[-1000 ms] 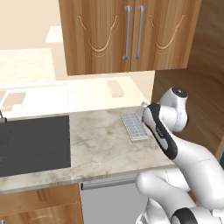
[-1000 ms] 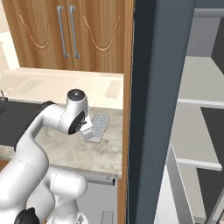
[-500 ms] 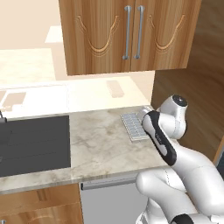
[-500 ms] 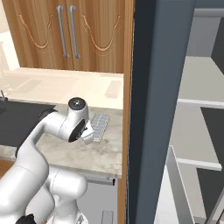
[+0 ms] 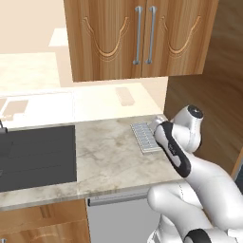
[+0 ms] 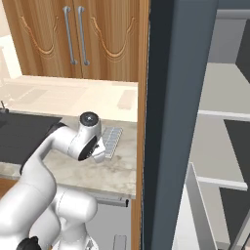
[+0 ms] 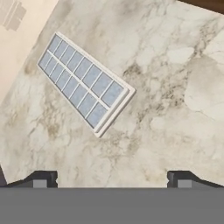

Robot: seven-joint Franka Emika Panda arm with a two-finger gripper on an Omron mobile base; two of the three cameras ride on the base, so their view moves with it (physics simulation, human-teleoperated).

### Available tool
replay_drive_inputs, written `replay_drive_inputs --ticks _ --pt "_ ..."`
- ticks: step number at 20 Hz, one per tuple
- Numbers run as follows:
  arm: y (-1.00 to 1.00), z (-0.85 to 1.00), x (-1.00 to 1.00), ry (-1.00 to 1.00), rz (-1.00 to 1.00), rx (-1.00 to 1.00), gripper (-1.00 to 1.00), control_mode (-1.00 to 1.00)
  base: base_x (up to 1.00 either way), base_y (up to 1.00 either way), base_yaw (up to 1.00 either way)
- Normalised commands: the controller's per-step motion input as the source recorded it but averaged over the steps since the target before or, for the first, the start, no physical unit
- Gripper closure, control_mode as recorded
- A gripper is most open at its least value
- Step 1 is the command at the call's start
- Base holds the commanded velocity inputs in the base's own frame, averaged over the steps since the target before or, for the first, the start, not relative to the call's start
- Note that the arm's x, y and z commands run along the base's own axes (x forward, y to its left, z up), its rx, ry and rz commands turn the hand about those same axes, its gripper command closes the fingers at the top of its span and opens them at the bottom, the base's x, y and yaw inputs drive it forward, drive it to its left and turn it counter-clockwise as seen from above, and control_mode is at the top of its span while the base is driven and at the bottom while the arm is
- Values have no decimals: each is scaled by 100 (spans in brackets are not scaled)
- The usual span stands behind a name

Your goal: The ice cube tray has been filled with water. Take the tray and place it in the freezer to make ice. Close the freezer door after placing the tray.

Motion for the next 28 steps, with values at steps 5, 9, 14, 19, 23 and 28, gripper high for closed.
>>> replay_drive_inputs --ticks 5,9,14,19,23,28 --pt "0 -23 26 0 -9 0 -100 -100 0 0 0" --pt "0 -26 24 0 -8 0 -100 -100 0 0 0" --pt "-8 -22 25 0 -5 0 -100 -100 0 0 0" --pt "-11 -14 36 0 0 0 -100 -100 0 0 0" --pt "-1 -12 33 0 3 0 -100 -100 0 0 0" --pt "0 -11 15 0 6 0 -100 -100 0 0 0"
